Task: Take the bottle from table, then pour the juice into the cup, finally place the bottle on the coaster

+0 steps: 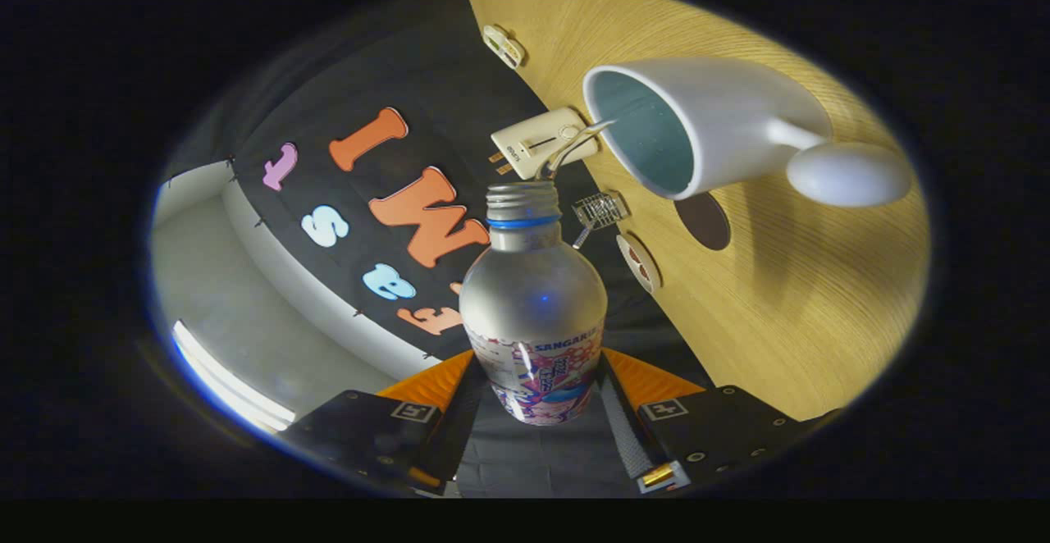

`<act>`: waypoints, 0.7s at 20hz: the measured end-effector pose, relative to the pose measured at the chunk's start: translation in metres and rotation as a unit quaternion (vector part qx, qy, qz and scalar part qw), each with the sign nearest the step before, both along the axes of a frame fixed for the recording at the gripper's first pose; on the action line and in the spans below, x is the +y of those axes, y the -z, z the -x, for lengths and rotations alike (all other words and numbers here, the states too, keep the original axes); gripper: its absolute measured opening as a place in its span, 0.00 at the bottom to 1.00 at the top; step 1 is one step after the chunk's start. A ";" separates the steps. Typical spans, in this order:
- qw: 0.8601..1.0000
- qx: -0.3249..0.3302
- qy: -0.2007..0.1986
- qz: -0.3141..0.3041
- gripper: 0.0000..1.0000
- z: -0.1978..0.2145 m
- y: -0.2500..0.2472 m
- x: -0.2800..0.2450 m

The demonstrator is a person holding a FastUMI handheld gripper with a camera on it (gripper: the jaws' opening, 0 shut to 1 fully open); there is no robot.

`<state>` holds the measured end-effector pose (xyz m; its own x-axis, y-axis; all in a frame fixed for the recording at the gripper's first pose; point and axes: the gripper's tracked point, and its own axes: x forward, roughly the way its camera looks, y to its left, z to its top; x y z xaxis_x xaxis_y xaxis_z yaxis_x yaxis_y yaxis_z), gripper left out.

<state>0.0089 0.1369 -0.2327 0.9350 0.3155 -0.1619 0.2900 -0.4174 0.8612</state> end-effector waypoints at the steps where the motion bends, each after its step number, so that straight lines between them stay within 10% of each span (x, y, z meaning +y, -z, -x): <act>1: 1.000 -0.001 0.001 -0.002 0.75 -0.001 0.000 0.001; 14: 0.999 -0.018 0.027 -0.034 0.75 -0.005 -0.018 0.004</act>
